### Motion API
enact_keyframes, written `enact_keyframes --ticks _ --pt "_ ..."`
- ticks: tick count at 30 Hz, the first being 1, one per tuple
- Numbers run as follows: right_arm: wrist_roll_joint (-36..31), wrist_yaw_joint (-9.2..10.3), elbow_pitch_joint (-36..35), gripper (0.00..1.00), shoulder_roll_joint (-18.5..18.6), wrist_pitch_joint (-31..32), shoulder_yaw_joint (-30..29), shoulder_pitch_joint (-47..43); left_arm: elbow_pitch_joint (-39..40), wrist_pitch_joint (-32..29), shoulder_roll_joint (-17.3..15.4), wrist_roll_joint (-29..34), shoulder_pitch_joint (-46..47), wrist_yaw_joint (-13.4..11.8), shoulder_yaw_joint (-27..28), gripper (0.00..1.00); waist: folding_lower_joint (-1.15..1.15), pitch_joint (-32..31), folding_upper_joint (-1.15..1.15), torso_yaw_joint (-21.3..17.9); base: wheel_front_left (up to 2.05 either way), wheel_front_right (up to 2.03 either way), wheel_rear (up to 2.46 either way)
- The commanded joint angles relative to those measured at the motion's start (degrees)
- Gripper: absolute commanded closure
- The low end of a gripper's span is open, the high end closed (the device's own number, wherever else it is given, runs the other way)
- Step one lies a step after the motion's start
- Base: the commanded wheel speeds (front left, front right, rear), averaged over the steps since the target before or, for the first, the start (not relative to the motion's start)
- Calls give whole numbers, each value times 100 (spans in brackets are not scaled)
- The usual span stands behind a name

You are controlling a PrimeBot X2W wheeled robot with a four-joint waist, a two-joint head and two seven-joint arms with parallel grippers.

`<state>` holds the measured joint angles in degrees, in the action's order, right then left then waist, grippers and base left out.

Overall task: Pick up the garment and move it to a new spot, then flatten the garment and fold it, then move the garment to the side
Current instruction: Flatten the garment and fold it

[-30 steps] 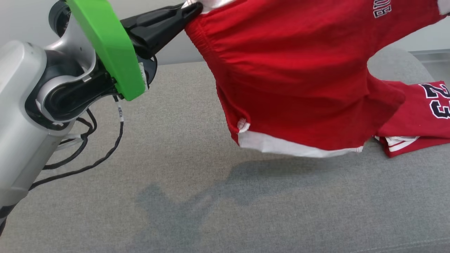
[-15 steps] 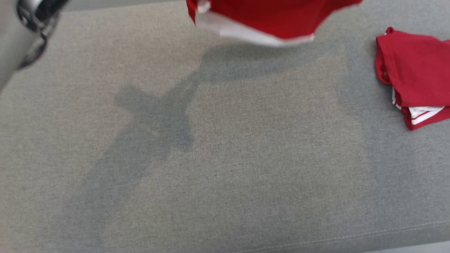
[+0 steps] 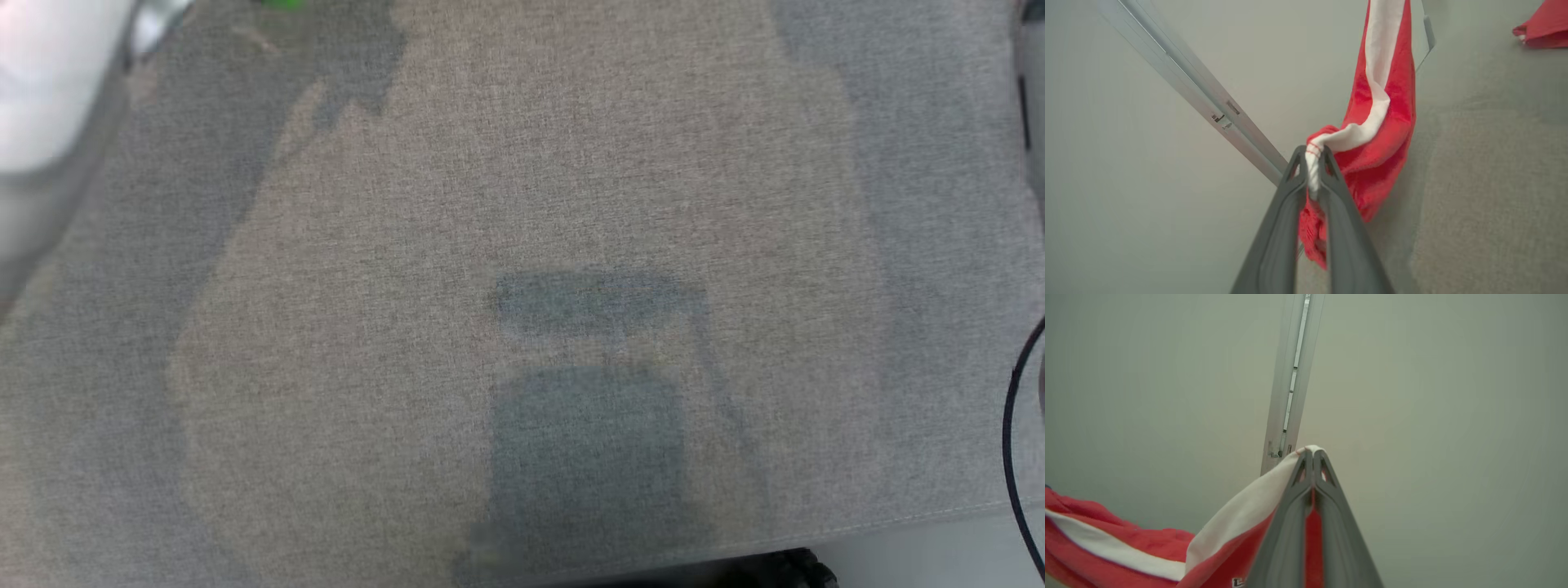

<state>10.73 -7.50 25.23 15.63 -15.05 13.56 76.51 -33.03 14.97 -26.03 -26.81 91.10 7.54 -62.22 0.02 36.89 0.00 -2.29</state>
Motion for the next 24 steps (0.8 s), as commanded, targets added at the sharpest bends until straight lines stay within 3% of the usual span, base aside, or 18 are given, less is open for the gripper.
enact_keyframes --ticks 1,7,16,24 --pt "26 4 -200 100 90 -9 -25 -346 185 22 2 157 -319 -14 106 100 -2 693 0 31 0 0 0" --pt "142 3 -1181 100 356 -11 -470 -1977 1299 24 -26 522 -1968 -12 204 100 -2 250 0 117 0 0 0" --pt "170 5 -1916 100 566 -11 -835 -4195 1868 11 -31 -23 -3780 -10 -388 100 -2 -806 0 149 0 0 0" --pt "292 5 -2200 100 751 -11 -1005 -5534 2020 12 -38 -209 -4975 -10 165 100 -2 -1660 0 99 0 0 0"
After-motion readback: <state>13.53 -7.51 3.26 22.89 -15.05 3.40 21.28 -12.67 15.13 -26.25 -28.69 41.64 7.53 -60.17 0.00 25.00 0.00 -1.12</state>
